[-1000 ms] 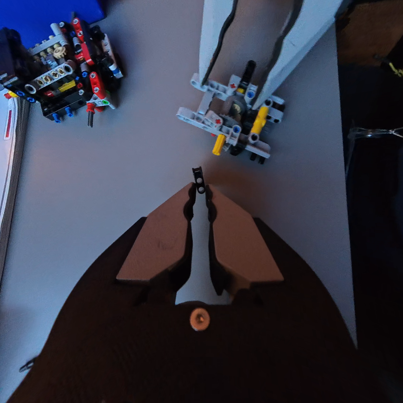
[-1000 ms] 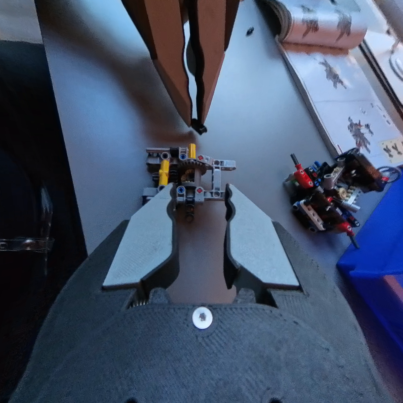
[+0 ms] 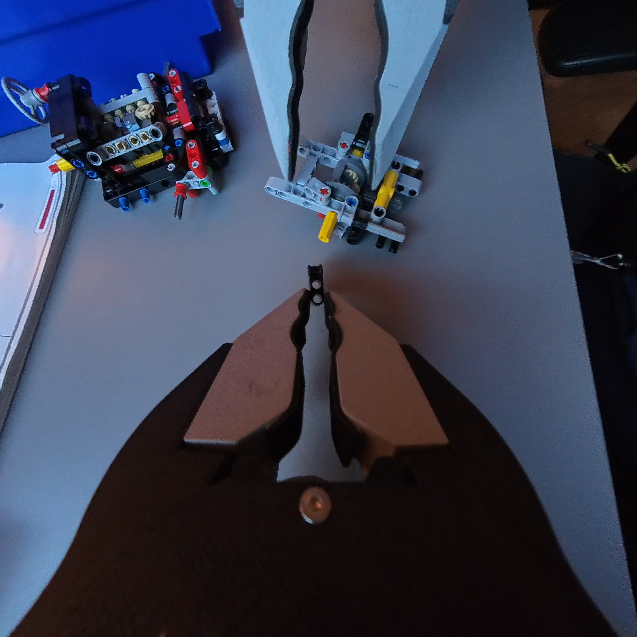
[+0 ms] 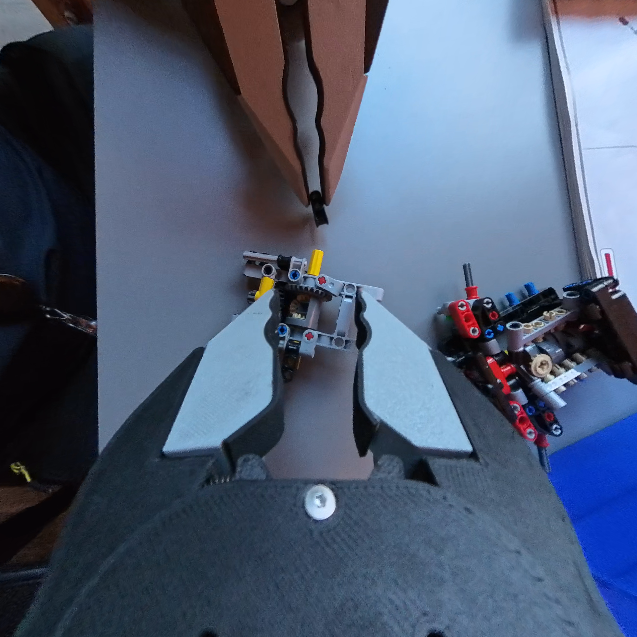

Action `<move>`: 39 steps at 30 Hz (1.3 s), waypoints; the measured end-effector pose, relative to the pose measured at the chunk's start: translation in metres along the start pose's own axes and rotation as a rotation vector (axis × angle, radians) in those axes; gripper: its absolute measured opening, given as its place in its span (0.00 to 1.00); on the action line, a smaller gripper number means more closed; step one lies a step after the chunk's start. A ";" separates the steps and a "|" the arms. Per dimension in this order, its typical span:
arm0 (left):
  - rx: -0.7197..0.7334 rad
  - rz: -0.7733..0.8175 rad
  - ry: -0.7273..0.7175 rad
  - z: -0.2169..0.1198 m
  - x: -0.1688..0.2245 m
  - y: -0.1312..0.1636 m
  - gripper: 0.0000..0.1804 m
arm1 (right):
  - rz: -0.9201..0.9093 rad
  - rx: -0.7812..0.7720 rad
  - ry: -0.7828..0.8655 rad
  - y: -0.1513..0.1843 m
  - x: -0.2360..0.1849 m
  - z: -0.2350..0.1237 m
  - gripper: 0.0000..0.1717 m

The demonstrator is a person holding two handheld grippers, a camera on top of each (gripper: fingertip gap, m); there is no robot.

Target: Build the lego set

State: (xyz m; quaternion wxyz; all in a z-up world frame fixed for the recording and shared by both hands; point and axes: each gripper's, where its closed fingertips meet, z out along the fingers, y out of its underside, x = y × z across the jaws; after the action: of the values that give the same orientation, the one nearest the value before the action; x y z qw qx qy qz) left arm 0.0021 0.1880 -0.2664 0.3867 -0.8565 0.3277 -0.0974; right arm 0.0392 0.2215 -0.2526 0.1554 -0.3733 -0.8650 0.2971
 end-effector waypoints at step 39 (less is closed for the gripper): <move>0.095 -0.034 0.109 -0.001 0.010 -0.015 0.03 | -0.092 0.328 -0.097 -0.025 0.030 -0.018 0.12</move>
State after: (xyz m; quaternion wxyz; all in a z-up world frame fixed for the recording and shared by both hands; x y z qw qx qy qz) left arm 0.0164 0.1886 -0.2557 0.4068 -0.8361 0.3285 -0.1657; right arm 0.0140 0.2371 -0.2220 0.1857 -0.2884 -0.8274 0.4446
